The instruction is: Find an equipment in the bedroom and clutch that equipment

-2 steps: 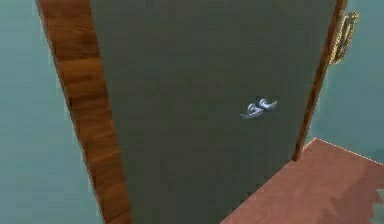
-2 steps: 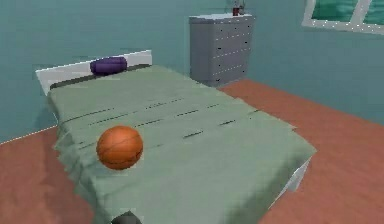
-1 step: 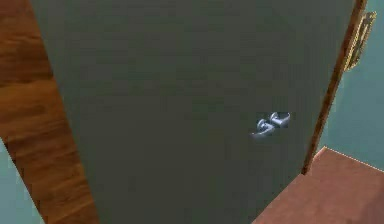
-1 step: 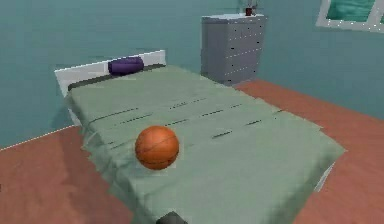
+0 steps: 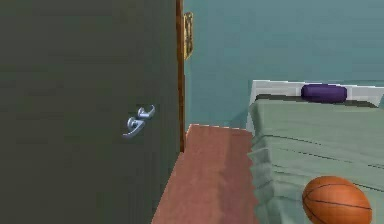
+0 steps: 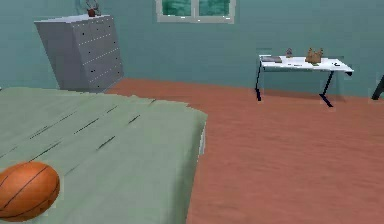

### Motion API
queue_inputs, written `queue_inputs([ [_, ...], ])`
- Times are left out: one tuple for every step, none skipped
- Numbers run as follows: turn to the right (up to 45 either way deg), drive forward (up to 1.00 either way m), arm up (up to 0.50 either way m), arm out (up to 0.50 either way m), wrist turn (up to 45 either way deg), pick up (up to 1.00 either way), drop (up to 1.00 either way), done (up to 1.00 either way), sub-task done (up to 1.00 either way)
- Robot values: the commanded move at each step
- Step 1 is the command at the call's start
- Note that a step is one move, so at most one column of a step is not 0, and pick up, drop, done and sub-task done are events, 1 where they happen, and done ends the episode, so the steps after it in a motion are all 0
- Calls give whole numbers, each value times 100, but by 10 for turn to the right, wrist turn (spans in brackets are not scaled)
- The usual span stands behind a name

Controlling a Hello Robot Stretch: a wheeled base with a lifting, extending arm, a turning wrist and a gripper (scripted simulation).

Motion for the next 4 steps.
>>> queue_inputs([
  [30,0,0,0,0,0,0,0,0],
  [0,45,0,0,0,0,0,0,0],
  [60,0,0,0,0,0,0,0,0],
  [0,20,0,0,0,0,0,0,0],
])
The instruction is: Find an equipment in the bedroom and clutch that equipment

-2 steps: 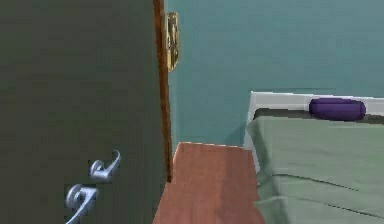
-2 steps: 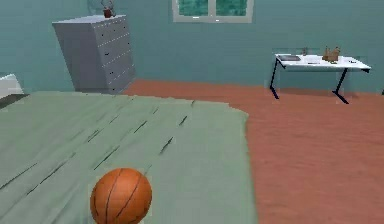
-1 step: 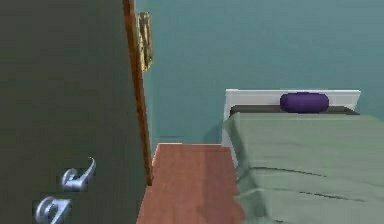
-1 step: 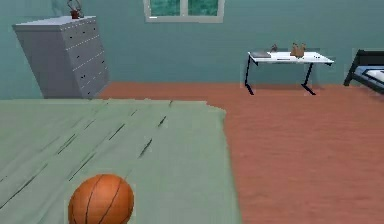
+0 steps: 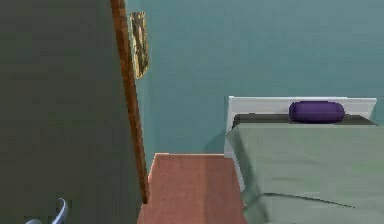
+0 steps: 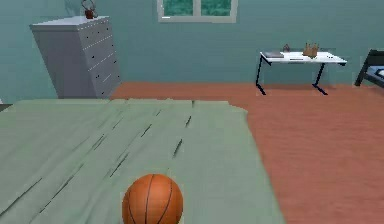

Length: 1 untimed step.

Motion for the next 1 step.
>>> queue_inputs([
  [-90,0,0,0,0,0,0,0,0],
])
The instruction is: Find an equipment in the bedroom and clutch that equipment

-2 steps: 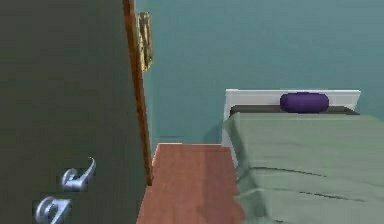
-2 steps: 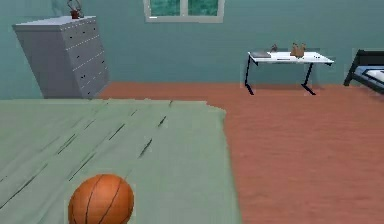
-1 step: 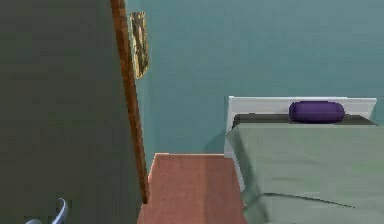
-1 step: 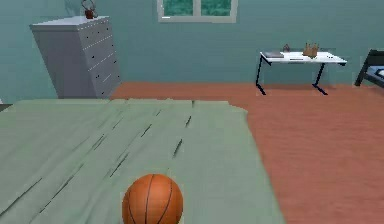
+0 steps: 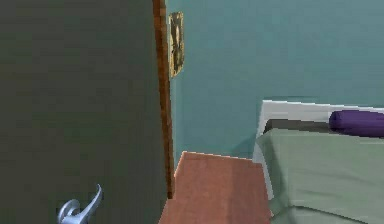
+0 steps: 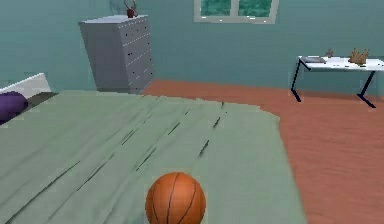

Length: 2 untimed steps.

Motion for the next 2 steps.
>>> queue_inputs([
  [0,0,50,0,0,0,0,0,0],
  [0,0,30,0,0,0,0,0,0],
])
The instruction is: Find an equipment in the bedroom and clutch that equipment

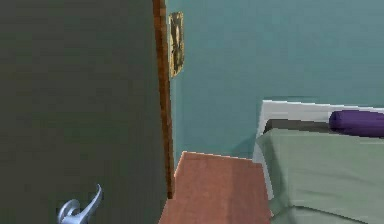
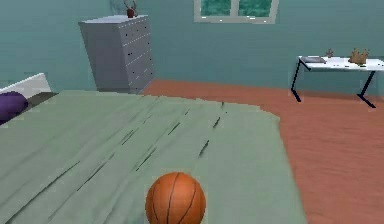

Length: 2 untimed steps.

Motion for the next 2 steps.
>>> queue_inputs([
  [0,0,0,8,0,0,0,0,0],
  [0,0,0,0,450,0,0,0,0],
])
